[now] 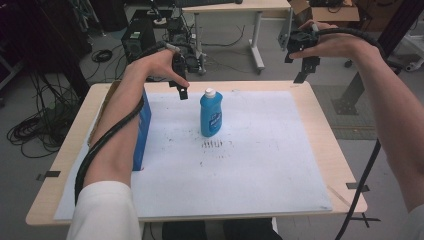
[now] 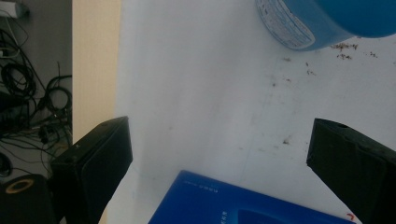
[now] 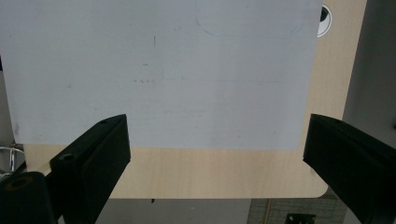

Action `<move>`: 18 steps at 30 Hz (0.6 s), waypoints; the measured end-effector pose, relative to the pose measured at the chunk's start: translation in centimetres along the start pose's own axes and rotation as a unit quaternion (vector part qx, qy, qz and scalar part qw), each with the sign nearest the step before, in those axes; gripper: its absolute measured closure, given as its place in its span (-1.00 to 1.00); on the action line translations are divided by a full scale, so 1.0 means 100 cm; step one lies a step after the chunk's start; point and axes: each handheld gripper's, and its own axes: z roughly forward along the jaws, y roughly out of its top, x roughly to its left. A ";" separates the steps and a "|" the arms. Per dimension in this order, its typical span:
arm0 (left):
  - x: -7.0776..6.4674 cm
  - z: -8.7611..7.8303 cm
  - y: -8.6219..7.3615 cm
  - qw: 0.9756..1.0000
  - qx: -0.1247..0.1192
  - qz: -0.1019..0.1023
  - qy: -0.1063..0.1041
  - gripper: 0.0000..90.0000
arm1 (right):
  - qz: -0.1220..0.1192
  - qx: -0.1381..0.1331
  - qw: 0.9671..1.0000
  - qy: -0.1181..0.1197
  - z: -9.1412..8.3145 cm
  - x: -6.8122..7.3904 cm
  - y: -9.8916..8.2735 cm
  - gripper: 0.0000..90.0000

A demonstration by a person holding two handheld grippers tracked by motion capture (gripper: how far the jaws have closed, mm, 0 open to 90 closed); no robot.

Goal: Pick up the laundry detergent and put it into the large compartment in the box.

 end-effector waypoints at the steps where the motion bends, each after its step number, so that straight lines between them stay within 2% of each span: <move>1: 0.000 -0.001 0.000 1.000 0.001 0.000 -0.001 -0.84 | 0.000 0.002 1.000 0.001 0.000 0.000 0.000 -0.84; 5: 0.000 -0.002 0.000 1.000 -0.009 -0.003 -0.005 -0.84 | -0.001 0.003 1.000 0.000 0.000 0.001 0.000 -0.84; 18: -0.001 -0.011 0.004 1.000 -0.009 -0.003 -0.006 -0.81 | -0.005 0.007 1.000 -0.002 0.001 0.002 0.001 -0.84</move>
